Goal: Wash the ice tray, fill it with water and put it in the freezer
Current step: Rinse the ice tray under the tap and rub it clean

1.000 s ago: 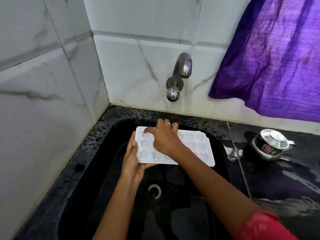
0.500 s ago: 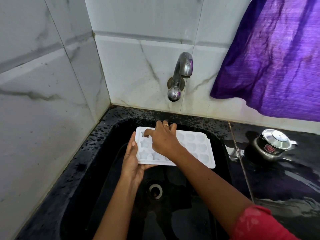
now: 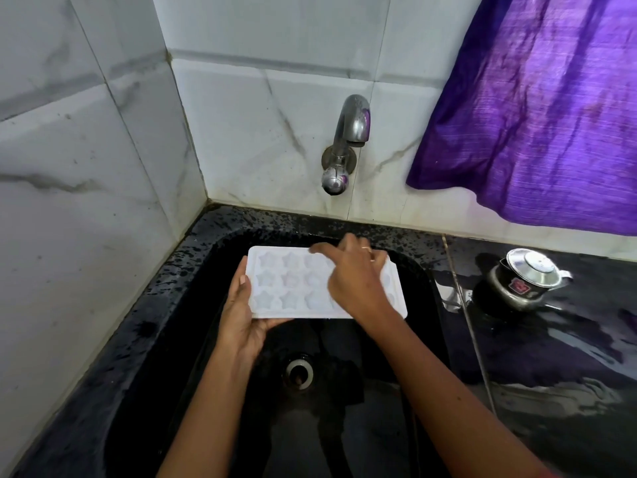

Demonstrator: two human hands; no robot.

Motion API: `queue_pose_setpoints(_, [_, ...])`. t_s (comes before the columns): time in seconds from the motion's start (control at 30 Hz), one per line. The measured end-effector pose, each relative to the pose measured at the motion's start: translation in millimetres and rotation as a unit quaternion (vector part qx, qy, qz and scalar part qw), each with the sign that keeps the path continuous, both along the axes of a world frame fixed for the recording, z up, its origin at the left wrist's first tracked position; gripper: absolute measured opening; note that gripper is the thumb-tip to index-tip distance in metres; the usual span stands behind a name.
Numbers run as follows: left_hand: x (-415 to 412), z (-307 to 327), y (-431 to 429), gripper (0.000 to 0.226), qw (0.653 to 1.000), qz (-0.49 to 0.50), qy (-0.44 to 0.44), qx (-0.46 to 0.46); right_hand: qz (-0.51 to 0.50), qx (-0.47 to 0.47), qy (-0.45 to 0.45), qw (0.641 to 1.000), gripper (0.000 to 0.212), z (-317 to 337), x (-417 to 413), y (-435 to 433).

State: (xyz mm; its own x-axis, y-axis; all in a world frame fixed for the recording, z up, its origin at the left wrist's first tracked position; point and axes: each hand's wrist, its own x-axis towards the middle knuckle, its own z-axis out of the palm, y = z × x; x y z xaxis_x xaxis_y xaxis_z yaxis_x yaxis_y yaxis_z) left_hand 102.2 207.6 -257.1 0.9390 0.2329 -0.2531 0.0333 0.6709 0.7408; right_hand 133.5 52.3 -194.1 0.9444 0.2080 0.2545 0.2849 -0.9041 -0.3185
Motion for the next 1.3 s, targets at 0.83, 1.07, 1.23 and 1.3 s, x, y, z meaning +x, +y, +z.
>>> queue_pose_setpoints(0.83, [-13,18,8,0.039,0.999,-0.009,0.036,0.036,-0.103,-0.076,0.073,0.989,0.047,-19,-21,-72])
queue_pose_setpoints(1.07, [-8,20,11,0.036,0.999,-0.01,0.024,0.044,-0.082,-0.073,0.079,0.991,0.049,-19,-21,-73])
queue_pose_setpoints(1.23, [-5,17,11,0.035,0.998,-0.01,0.035,0.047,-0.093,-0.056,0.06,0.992,0.038,-13,-19,-76])
queue_pose_setpoints(1.3, [-4,17,11,0.034,0.998,-0.011,0.032,0.048,-0.09,-0.051,0.035,0.994,0.04,-8,-18,-72])
